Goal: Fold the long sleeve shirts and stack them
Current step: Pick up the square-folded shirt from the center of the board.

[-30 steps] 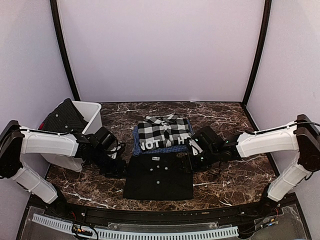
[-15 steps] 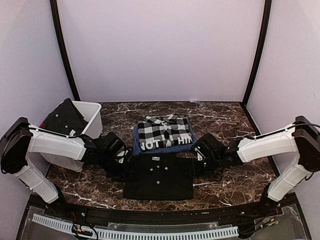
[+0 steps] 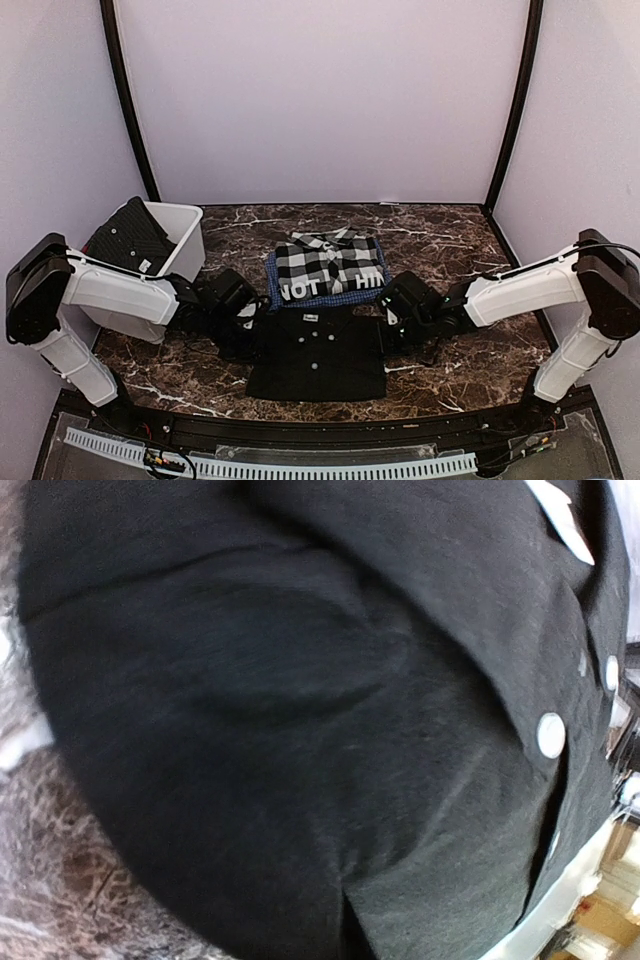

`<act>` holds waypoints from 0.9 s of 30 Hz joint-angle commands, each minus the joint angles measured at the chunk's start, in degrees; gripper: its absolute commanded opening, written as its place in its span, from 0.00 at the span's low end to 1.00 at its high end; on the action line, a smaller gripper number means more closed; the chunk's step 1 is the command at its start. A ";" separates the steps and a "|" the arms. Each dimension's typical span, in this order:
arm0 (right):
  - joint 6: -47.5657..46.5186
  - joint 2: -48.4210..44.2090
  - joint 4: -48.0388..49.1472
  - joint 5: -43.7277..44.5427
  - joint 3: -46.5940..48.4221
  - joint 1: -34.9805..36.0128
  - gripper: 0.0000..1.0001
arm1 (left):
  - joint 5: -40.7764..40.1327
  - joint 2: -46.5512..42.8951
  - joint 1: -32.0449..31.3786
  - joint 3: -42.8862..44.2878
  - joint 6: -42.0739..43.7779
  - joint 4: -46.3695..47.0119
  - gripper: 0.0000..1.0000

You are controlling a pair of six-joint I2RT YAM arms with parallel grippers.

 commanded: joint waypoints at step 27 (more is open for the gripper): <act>-10.45 -5.41 -12.78 6.69 22.36 1.36 0.00 | -4.36 -16.75 -3.12 11.25 4.77 -10.46 0.00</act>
